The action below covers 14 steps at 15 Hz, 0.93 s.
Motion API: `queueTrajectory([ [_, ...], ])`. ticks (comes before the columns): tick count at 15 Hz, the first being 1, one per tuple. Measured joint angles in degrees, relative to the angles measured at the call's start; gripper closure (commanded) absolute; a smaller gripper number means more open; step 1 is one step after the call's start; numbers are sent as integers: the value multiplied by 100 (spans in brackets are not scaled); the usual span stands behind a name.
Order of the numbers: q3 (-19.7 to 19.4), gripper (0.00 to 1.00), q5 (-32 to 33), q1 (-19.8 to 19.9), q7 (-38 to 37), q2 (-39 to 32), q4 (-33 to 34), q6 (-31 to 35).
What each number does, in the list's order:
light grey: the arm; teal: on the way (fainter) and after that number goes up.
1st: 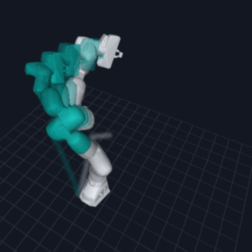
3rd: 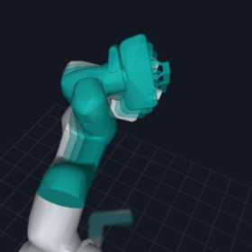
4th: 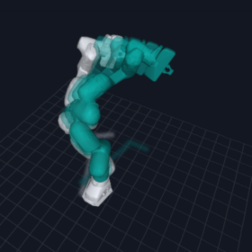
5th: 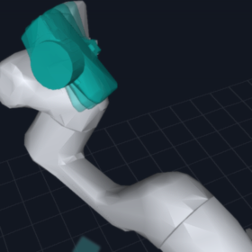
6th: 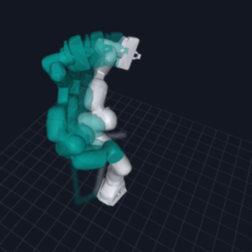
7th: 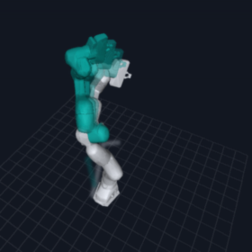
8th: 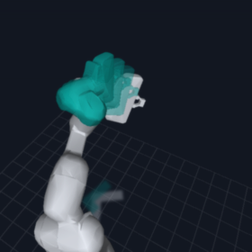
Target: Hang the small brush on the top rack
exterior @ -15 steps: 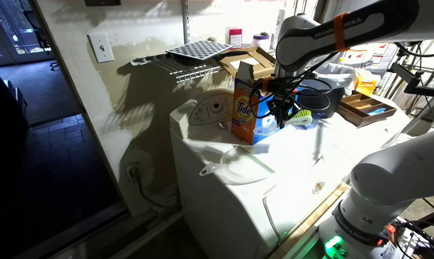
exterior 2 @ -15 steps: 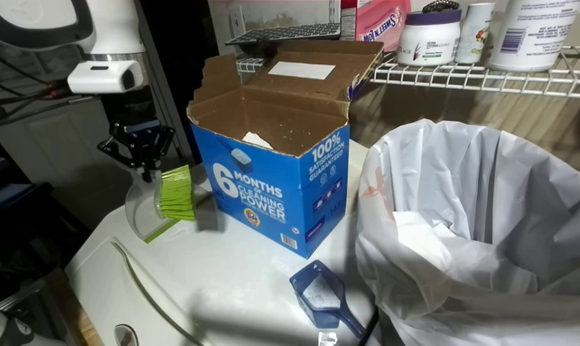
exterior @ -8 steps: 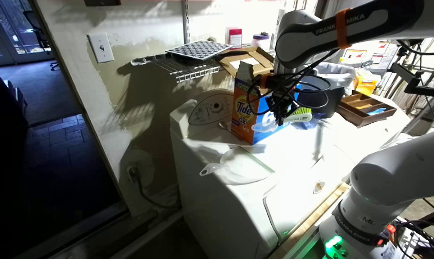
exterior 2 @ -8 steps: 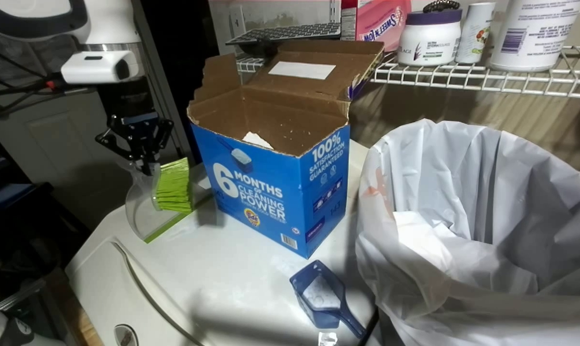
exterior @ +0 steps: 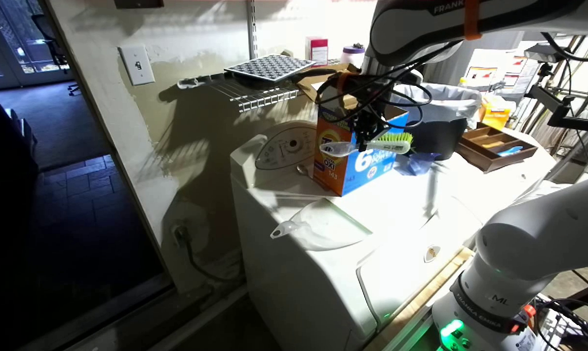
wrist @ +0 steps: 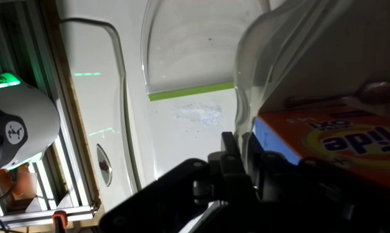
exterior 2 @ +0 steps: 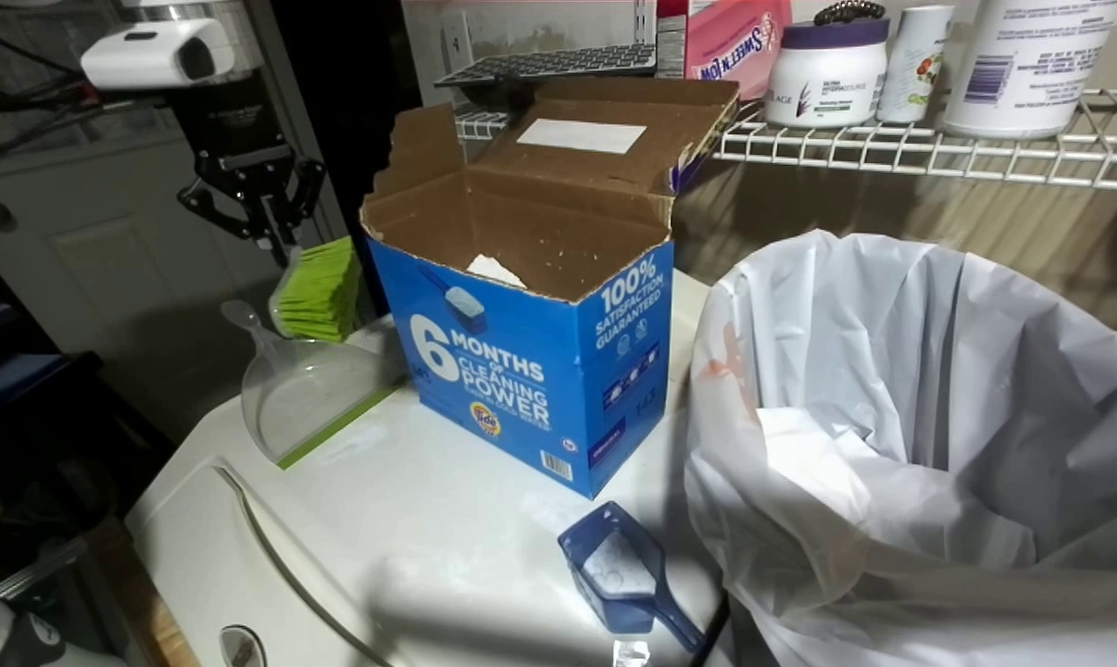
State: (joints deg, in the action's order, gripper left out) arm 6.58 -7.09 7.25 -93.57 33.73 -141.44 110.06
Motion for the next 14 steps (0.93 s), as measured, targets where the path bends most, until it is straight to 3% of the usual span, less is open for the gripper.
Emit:
queueTrajectory([
  [10, 32, 97, -1041, -423, -379, 5, 150, 1832],
  [11, 32, 90, -1117, -454, -380, 5, 151, 1952],
  [14, 22, 90, -1268, -566, -380, 5, 179, 2051],
])
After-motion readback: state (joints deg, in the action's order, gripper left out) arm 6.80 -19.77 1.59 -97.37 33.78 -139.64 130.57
